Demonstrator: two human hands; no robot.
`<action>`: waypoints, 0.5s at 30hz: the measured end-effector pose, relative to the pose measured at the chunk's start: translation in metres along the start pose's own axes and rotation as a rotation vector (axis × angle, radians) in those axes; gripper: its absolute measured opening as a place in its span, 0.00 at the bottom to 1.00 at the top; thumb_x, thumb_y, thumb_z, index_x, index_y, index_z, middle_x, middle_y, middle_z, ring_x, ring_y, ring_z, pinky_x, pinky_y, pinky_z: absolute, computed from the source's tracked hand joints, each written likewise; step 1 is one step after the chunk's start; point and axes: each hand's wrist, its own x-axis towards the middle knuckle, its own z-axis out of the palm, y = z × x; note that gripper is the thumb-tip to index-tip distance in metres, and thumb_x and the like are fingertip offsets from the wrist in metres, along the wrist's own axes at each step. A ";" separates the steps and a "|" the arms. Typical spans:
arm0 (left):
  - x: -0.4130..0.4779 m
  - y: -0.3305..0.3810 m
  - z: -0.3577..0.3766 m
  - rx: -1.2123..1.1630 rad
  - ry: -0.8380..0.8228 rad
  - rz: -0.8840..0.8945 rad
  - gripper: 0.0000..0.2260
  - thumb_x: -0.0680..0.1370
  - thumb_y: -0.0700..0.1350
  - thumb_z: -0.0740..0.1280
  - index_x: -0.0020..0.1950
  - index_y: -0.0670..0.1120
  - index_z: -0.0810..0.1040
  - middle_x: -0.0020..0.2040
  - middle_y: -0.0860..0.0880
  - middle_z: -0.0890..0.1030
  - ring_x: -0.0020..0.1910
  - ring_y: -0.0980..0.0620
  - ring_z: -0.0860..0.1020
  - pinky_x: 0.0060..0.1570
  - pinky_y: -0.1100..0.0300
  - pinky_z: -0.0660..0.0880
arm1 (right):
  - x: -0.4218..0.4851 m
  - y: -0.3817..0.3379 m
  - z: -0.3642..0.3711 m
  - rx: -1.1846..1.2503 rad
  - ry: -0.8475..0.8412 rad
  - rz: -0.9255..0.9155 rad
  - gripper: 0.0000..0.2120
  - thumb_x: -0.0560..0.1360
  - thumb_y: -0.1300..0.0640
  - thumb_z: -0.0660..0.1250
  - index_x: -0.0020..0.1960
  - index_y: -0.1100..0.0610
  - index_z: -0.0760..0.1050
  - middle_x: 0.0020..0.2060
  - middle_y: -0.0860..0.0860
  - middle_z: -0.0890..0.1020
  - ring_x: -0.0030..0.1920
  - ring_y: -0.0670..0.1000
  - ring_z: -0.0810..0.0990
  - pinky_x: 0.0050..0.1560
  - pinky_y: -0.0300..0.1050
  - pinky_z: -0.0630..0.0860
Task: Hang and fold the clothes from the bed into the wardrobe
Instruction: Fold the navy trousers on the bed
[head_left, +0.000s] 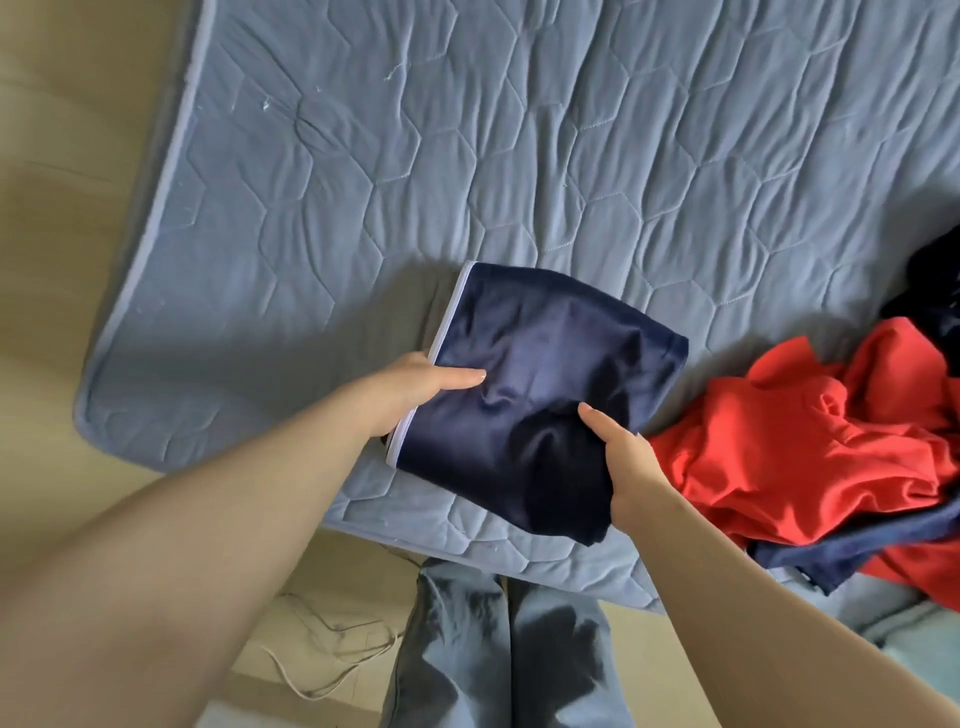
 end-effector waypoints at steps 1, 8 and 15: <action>-0.012 -0.003 0.000 -0.039 0.012 0.002 0.16 0.70 0.51 0.74 0.54 0.48 0.80 0.46 0.50 0.85 0.45 0.52 0.83 0.46 0.60 0.77 | -0.007 -0.002 -0.002 -0.022 -0.017 -0.003 0.18 0.69 0.55 0.74 0.57 0.59 0.77 0.46 0.55 0.84 0.45 0.55 0.83 0.44 0.47 0.78; -0.099 -0.012 -0.005 -0.317 0.119 -0.002 0.09 0.73 0.54 0.69 0.48 0.51 0.80 0.37 0.52 0.85 0.34 0.54 0.83 0.26 0.66 0.74 | -0.064 -0.041 -0.010 -0.176 -0.265 -0.067 0.16 0.69 0.55 0.71 0.56 0.56 0.78 0.45 0.55 0.85 0.43 0.57 0.85 0.36 0.46 0.79; -0.230 0.016 -0.020 -0.547 0.260 0.169 0.13 0.73 0.53 0.69 0.53 0.49 0.81 0.45 0.50 0.85 0.42 0.50 0.84 0.36 0.59 0.78 | -0.180 -0.098 0.018 -0.372 -0.432 -0.229 0.15 0.69 0.55 0.71 0.54 0.55 0.78 0.41 0.55 0.85 0.39 0.57 0.84 0.37 0.49 0.80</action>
